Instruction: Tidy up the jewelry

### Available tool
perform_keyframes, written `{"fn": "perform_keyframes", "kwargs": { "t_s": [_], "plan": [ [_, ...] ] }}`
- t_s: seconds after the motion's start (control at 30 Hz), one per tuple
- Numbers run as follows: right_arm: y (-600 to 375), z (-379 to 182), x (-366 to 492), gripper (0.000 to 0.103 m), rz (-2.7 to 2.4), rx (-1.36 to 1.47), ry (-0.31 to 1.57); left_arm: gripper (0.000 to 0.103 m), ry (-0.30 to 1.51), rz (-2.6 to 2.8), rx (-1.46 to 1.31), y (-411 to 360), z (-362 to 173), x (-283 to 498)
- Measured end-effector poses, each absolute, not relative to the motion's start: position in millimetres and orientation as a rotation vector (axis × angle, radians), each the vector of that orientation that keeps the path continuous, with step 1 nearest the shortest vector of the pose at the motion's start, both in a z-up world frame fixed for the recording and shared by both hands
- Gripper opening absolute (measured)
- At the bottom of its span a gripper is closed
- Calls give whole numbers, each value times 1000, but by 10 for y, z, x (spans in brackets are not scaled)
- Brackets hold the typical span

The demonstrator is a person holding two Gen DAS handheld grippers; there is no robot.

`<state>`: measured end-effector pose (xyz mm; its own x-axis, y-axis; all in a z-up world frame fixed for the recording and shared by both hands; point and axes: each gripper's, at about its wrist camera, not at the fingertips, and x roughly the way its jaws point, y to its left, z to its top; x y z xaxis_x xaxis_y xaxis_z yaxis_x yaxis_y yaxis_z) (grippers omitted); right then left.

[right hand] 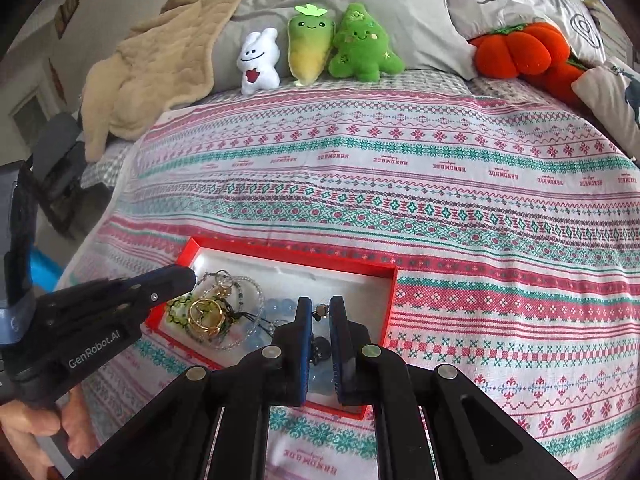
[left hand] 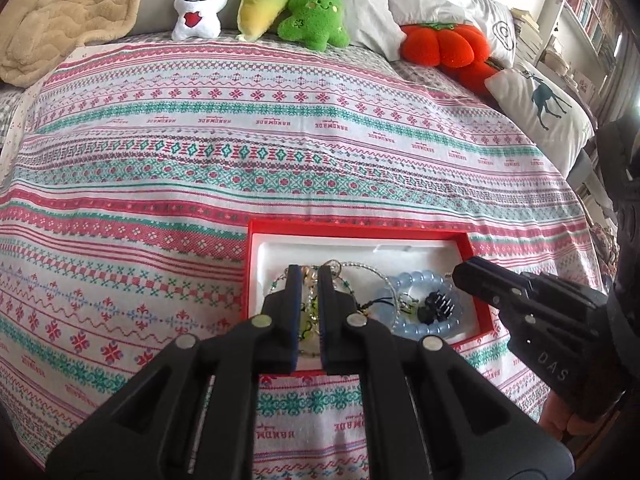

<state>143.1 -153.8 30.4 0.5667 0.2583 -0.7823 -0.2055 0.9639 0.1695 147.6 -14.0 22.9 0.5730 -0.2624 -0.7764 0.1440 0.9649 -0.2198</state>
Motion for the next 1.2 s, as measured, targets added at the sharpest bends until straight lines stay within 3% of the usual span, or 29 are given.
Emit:
{"fn": "perform_keyframes", "kwargs": {
  "t_s": [0.07,0.17,0.33,0.4,0.53,0.63,0.67,0.7,0.77,0.83,0.97,1.07,1.2],
  "plan": [
    [-1531,301,1436,10,278,67,934,10,931,-242,-141,-146,233,1479],
    [-1514,315,1420,13,282,57,931,30,920,-239,-131,-154,257,1457],
    [-1554,388,1375,14,268,58,918,38,922,-235,-129,-110,320,1419],
    [-1584,430,1341,14,259,60,913,56,931,-232,-124,-87,344,1389],
    [-1639,503,1235,15,253,56,913,65,932,-207,-100,-41,412,1282],
    [-1673,535,1150,20,239,57,915,78,939,-203,-107,-14,447,1181],
    [-1682,543,1113,29,233,57,919,80,939,-200,-104,-17,455,1142],
    [-1688,551,1076,51,227,58,920,81,945,-199,-92,-30,457,1093],
    [-1695,579,982,75,212,57,910,84,973,-193,-60,-68,434,1016],
    [-1666,615,894,75,205,30,905,86,998,-179,-45,-79,402,935],
    [-1648,644,730,82,199,15,934,101,1019,-150,-52,-43,378,771],
    [-1659,660,597,87,171,12,955,102,1012,-130,-51,-11,400,644],
    [-1662,673,422,102,124,-6,969,102,1017,-106,-33,15,411,513]
  ]
}}
